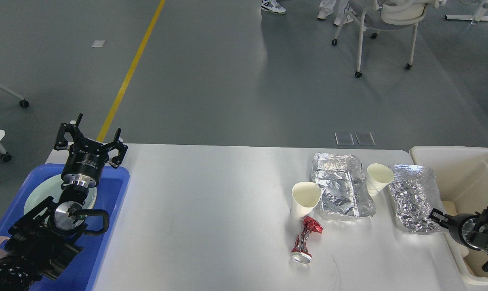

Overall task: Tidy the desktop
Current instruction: 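Move the right gripper down onto the crumpled foil packet, then grasp the foil packet, lift it and drop it into the bin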

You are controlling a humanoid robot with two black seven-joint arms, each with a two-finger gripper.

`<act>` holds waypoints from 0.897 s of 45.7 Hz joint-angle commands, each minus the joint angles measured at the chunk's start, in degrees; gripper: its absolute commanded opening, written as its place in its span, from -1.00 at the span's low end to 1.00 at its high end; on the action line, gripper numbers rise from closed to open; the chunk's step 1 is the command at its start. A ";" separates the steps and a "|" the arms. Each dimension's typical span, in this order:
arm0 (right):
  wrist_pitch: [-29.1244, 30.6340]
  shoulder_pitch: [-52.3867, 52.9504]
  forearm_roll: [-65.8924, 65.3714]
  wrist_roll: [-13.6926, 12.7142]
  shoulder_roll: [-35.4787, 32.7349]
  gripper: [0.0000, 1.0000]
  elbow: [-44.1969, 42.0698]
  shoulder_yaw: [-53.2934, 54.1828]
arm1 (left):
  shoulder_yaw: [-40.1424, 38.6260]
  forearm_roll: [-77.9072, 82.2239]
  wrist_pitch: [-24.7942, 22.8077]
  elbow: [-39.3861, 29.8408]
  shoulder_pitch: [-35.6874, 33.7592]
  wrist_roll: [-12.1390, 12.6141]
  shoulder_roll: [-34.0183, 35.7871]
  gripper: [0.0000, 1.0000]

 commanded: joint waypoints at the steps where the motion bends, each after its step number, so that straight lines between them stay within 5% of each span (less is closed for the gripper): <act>1: 0.04 -0.10 0.00 0.02 0.30 -1.00 -0.06 -0.04 | 0.00 0.00 0.00 0.00 0.00 0.00 0.00 0.96; 29: 1.09 2.79 -0.88 1.16 -4.53 -1.00 0.38 -4.60 | 0.00 0.00 0.00 0.00 0.00 0.00 0.00 0.96; 41: 13.65 17.37 -0.97 3.71 -9.89 -1.00 -0.06 -5.92 | 0.00 -0.08 0.00 0.00 0.00 -0.09 0.00 0.96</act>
